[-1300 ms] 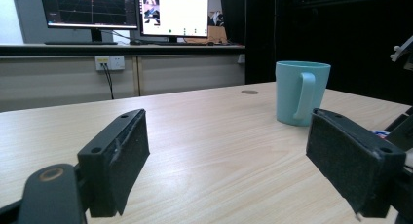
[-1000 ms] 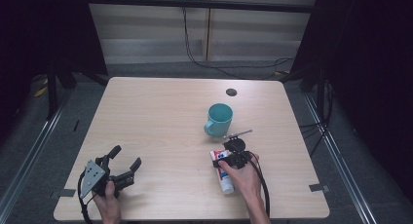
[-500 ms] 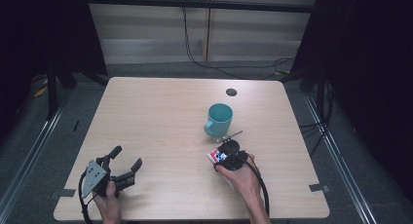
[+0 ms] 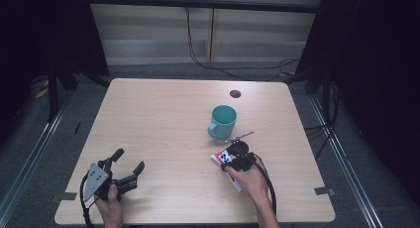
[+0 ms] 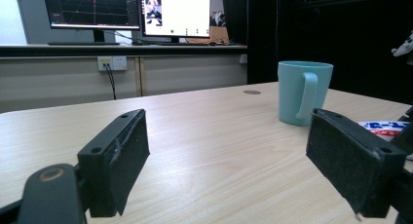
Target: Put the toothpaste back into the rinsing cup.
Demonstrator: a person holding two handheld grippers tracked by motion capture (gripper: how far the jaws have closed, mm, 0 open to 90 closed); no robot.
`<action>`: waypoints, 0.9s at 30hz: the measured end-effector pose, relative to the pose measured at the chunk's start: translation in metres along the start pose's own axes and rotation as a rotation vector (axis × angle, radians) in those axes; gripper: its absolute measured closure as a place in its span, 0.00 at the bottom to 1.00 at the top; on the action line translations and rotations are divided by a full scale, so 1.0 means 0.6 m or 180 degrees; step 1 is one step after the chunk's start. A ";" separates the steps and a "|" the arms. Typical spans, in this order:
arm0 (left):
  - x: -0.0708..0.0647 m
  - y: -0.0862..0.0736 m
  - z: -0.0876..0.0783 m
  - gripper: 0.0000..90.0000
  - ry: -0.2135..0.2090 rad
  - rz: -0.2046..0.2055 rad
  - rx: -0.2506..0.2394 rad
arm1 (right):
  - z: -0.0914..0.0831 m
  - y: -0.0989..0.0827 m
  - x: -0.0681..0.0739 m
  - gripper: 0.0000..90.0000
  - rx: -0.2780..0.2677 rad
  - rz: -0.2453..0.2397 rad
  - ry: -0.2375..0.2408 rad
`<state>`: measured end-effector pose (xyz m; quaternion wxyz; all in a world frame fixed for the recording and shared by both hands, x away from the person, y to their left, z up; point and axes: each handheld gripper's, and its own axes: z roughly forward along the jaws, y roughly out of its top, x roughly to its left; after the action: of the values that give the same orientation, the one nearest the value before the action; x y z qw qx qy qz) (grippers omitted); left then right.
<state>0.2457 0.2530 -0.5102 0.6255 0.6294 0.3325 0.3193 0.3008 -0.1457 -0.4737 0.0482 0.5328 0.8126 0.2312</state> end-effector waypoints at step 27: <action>0.000 0.000 0.000 0.17 0.0009 0.0001 -0.0004 | -0.041 -0.019 -0.015 0.76 -0.0647 0.0088 0.0276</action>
<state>0.2456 0.2527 -0.5102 0.6255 0.6286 0.3331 0.3205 0.2869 -0.1656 -0.4584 0.0636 0.5259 0.7788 0.3359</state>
